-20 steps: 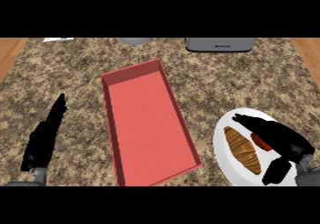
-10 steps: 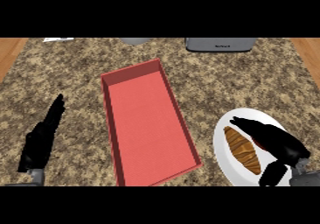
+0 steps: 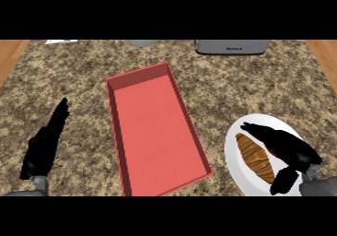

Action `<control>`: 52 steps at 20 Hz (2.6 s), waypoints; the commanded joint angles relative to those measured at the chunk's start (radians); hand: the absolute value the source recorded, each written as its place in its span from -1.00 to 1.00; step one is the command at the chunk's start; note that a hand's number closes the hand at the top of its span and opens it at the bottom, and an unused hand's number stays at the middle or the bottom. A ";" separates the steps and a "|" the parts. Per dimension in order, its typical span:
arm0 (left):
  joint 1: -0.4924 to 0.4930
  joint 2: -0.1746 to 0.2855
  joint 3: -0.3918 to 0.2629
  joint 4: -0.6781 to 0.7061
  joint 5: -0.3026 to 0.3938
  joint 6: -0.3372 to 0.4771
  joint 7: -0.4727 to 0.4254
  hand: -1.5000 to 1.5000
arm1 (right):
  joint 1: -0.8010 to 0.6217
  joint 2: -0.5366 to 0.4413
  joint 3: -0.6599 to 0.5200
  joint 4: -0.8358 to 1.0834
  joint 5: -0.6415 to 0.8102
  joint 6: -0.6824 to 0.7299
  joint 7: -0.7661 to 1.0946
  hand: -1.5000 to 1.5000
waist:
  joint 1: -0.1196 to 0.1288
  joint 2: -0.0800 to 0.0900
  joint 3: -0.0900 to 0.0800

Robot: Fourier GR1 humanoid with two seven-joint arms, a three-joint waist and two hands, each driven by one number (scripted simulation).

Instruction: Pick the croissant from the plate and place it in the cardboard box

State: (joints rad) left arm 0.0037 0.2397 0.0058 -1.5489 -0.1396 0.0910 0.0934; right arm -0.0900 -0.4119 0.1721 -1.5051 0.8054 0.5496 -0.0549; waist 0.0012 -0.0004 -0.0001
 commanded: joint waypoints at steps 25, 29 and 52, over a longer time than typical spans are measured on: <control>0.031 -0.018 0.078 -0.008 -0.029 -0.055 -0.012 0.00 | 0.156 0.182 -0.052 -0.099 0.289 -0.383 0.153 1.00 | -0.036 -0.011 -0.003; 0.036 -0.038 0.073 -0.008 -0.050 -0.023 -0.002 0.00 | 0.283 0.277 -0.050 -0.199 0.428 -0.476 0.407 1.00 | -0.072 -0.016 -0.005; -0.082 -0.053 0.065 0.012 -0.040 -0.057 0.051 0.00 | -0.028 0.412 0.597 -0.719 0.514 -0.497 0.977 1.00 | 0.008 0.002 -0.001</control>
State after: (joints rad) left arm -0.0125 0.1907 0.0640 -1.5427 -0.1844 0.0331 0.0945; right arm 0.0612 -0.0019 0.7032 -2.3001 1.3405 0.0769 0.7698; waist 0.0043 -0.0003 -0.0012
